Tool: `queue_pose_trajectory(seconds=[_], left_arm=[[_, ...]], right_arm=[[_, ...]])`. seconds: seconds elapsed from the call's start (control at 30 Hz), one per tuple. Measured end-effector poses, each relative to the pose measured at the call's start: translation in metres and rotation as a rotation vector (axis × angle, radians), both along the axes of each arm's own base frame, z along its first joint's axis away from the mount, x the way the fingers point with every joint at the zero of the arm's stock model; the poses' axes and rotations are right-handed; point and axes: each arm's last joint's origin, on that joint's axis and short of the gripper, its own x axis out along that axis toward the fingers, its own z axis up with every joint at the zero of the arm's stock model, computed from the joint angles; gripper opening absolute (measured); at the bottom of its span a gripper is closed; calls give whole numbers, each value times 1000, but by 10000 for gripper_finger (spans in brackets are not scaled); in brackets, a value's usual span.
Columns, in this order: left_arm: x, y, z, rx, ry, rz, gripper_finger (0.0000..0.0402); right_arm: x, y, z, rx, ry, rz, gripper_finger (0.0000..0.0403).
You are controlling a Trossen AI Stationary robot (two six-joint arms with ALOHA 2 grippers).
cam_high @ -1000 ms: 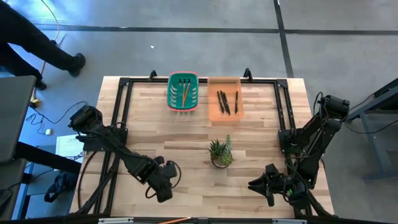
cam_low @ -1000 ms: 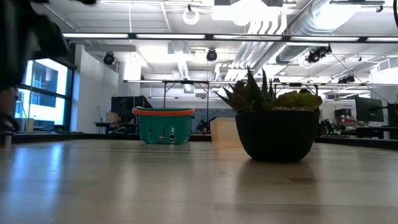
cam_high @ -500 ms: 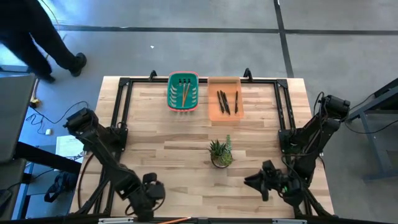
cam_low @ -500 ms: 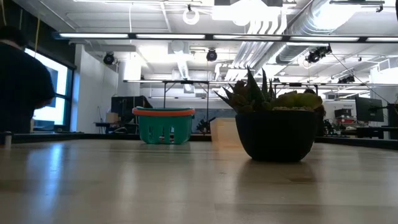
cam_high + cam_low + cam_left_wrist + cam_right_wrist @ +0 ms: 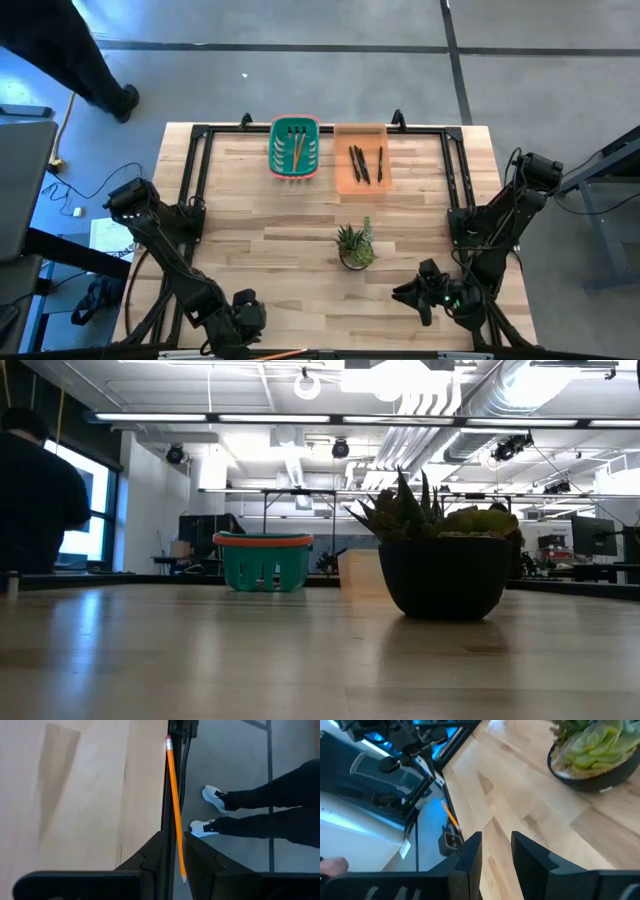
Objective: Sort pens & pencils
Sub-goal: Put the pencil into the green bin
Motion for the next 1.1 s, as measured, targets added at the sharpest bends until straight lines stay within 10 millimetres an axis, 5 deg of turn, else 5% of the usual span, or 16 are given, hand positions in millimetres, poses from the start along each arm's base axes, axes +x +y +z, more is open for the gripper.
queue_pose_trajectory(seconds=[0.5, 1.1], left_arm=[[35, -13, -14, 36, 43, -29, 56], [42, -22, -18, 67, 67, -76, 56]], right_arm=[[-4, 4, 1, 21, 7, 40, 96], [-5, 5, 1, 8, 6, 47, 96]])
